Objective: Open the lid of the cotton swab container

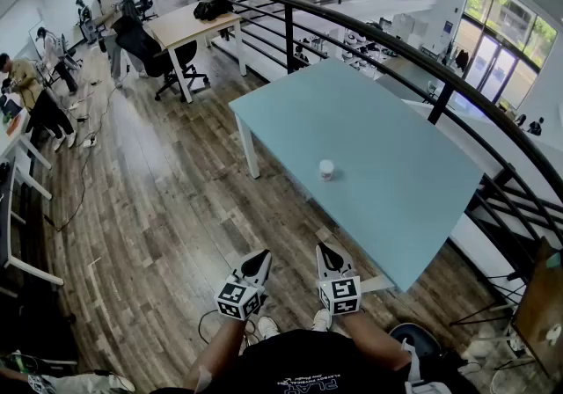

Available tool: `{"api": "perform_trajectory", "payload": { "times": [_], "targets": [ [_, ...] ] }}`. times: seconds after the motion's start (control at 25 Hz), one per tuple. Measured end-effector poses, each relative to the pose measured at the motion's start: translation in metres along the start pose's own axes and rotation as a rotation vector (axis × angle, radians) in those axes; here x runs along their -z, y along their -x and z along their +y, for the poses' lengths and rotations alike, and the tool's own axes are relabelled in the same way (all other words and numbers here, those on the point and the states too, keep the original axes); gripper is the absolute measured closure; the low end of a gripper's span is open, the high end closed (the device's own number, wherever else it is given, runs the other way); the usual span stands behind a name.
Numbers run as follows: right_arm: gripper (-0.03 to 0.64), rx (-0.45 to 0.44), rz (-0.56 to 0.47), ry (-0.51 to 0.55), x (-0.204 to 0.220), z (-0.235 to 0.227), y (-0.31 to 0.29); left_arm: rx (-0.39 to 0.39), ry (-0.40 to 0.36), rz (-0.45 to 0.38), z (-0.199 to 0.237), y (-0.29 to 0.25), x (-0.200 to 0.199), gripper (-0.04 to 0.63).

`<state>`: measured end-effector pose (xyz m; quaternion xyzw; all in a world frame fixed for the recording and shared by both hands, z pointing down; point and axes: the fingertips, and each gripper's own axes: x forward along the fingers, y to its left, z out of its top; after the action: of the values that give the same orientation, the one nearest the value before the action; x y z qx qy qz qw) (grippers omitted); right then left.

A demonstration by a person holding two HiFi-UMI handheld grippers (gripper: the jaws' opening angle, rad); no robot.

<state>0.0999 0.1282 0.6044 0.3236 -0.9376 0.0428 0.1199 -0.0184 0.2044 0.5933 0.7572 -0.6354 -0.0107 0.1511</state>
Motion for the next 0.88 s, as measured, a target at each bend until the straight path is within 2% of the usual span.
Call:
{"api": "perform_trajectory", "payload": {
  "times": [0.4, 0.88],
  "targets": [
    [0.597, 0.000, 0.020, -0.023, 0.001, 0.001, -0.011, -0.008, 0.029, -0.012, 0.017, 0.003, -0.004, 0.583],
    [0.596, -0.003, -0.008, -0.029, -0.013, 0.006, -0.013, 0.040, -0.006, -0.039, 0.013, -0.003, -0.020, 0.583]
  ]
}}
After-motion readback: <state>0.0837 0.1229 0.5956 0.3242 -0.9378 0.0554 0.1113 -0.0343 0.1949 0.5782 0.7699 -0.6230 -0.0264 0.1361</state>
